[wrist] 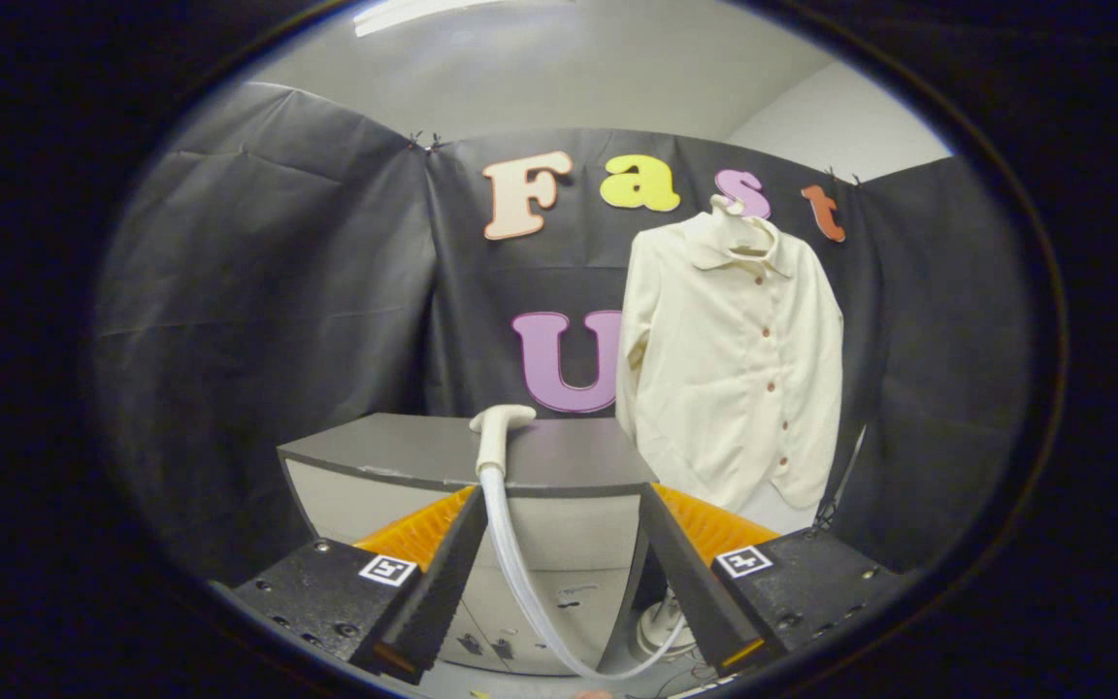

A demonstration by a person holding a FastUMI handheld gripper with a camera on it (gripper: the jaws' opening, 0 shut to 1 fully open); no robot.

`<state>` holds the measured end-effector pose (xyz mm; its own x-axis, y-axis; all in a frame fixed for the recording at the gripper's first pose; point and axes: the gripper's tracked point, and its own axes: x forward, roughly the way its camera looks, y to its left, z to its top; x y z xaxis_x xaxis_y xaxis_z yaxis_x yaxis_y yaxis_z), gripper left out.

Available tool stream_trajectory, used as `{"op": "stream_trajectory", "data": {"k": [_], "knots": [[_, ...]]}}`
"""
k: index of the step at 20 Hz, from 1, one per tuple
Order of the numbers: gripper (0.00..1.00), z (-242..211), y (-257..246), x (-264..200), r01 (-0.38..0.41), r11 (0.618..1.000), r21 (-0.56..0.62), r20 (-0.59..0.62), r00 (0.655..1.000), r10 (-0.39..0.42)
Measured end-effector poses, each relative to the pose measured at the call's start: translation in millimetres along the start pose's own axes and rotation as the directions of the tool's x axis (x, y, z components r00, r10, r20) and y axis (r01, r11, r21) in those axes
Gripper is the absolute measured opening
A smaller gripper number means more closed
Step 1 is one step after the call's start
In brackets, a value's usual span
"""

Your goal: Iron the clothes twice with a garment steamer, once on the left side and once on the right side.

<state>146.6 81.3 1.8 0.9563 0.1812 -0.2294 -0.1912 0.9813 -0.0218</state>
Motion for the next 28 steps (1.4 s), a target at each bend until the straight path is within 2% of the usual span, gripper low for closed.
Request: {"op": "stream_trajectory", "data": {"k": [3,6,11,16,20,23,25,28], "knots": [[0.96,28.0,-0.3,21.4,-0.014,0.997,0.076,0.005,1.000,0.014],[0.97,47.8,6.5,44.7,-0.061,0.988,0.140,-0.030,0.997,0.066],[0.97,60.4,26.7,95.9,-0.110,0.988,0.105,-0.109,0.987,0.122],[0.97,45.2,53.3,147.9,-0.121,0.990,0.071,-0.230,0.964,0.135],[0.97,2.5,81.6,181.7,-0.147,0.989,0.017,-0.397,0.907,0.141],[0.98,-25.8,107.6,201.6,-0.202,0.978,0.052,-0.490,0.848,0.201],[0.98,-41.0,110.5,219.6,-0.188,0.981,0.054,-0.546,0.817,0.186],[0.98,-49.1,112.9,244.6,-0.169,0.985,0.031,-0.587,0.795,0.155]]}}
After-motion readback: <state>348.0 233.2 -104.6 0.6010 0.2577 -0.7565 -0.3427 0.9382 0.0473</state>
